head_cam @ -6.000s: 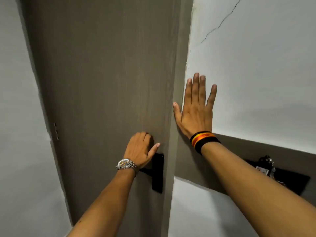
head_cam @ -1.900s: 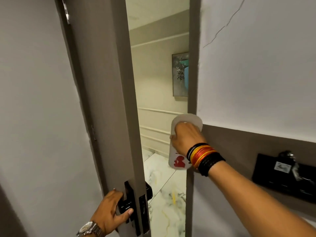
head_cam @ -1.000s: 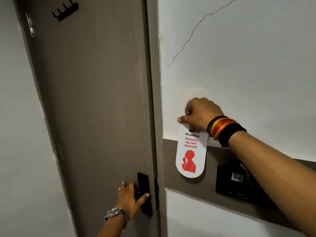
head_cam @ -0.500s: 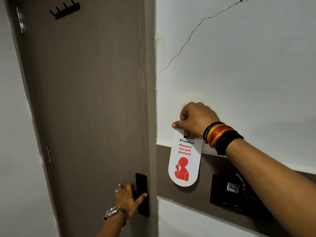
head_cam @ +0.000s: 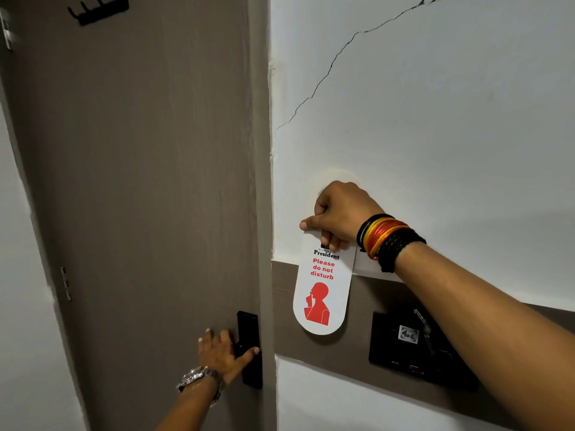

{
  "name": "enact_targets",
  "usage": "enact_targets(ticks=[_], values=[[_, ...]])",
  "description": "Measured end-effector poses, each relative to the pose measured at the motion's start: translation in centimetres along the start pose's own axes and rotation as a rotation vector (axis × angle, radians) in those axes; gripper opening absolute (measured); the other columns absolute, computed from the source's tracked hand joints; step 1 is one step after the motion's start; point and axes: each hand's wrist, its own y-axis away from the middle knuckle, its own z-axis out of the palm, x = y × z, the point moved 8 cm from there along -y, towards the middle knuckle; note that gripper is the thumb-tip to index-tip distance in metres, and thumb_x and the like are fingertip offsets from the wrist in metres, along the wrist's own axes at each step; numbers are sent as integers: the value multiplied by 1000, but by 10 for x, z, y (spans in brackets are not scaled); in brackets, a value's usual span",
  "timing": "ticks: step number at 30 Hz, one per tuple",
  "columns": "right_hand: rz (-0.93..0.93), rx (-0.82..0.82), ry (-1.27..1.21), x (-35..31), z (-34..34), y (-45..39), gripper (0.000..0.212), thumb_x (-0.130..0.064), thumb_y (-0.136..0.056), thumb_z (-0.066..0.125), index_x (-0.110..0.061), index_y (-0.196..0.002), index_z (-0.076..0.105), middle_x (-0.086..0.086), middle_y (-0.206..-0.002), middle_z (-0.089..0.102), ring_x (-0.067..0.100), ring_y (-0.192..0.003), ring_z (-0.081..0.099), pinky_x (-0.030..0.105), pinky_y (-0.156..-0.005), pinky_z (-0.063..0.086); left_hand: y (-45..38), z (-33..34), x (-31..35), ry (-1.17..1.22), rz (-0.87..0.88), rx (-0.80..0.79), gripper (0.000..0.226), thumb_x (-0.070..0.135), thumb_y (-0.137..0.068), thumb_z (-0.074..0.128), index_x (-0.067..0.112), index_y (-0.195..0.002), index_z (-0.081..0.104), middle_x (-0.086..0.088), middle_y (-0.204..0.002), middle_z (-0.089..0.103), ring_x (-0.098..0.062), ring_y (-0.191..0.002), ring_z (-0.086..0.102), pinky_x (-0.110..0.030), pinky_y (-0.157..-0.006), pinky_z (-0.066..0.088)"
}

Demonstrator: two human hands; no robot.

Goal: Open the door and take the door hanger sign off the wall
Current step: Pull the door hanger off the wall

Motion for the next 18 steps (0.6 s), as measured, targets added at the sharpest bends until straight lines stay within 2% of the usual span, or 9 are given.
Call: enact_targets(ticks=[1,2,5,7,9,11,14,16,18], values=[[3,-5,-4,0,0,0,33,-33,-89,80,-4,-76,71,7,-58,76,22,-51,76,30,-53,63,3,-10,5,42,18,28,81,82,-80,47,19,-131,47,-11,-143,52,-35,-141,41,-52,-122,27],[3,-9,-6,0,1,0,33,-33,-89,80,-4,-76,71,7,-58,76,22,-52,77,32,-55,65,9,-23,12,144,47,86,77,79,-81,50,19,-130,48,-9,-137,56,-34,-131,51,-52,-118,35],[8,-17,-32,-1,1,1,33,-32,-88,81,-2,-78,72,8,-58,76,26,-55,77,41,-60,67,41,-80,43,429,203,434,34,43,-97,57,18,-120,58,-6,-117,65,-30,-109,64,-45,-93,54],[14,-25,-45,-1,1,2,33,-31,-88,82,-1,-79,72,9,-59,76,27,-57,78,42,-60,67,67,-115,74,592,300,549,16,33,-101,55,22,-107,65,1,-104,71,-22,-96,69,-42,-79,58],[20,-28,-58,0,1,1,33,-31,-88,82,0,-80,72,9,-59,76,28,-58,78,38,-58,66,81,-136,113,717,412,473,17,35,-101,57,24,-98,70,6,-91,76,-13,-81,73,-33,-67,60],[17,-34,-65,-1,1,2,33,-32,-88,81,-1,-79,72,8,-58,76,26,-56,78,33,-54,64,88,-146,146,800,473,328,20,36,-100,60,21,-100,73,6,-91,79,-9,-76,74,-24,-61,60],[5,-26,-56,0,1,2,34,-34,-89,80,-4,-75,72,7,-58,76,22,-52,76,28,-50,60,86,-146,178,867,500,131,22,32,-98,64,12,-99,75,0,-96,81,-6,-73,77,-16,-60,56],[-16,-16,-48,0,1,4,33,-34,-90,78,-7,-73,71,7,-59,76,19,-49,74,25,-48,56,84,-144,186,864,501,77,24,30,-98,65,7,-98,75,-2,-97,81,-5,-74,78,-15,-59,56],[-37,-18,-103,-1,-2,10,28,-30,-94,75,-6,-80,73,8,-63,77,20,-51,74,23,-48,54,84,-144,185,912,478,46,26,25,-98,64,0,-100,73,-6,-95,81,-4,-70,76,-12,-55,54]])
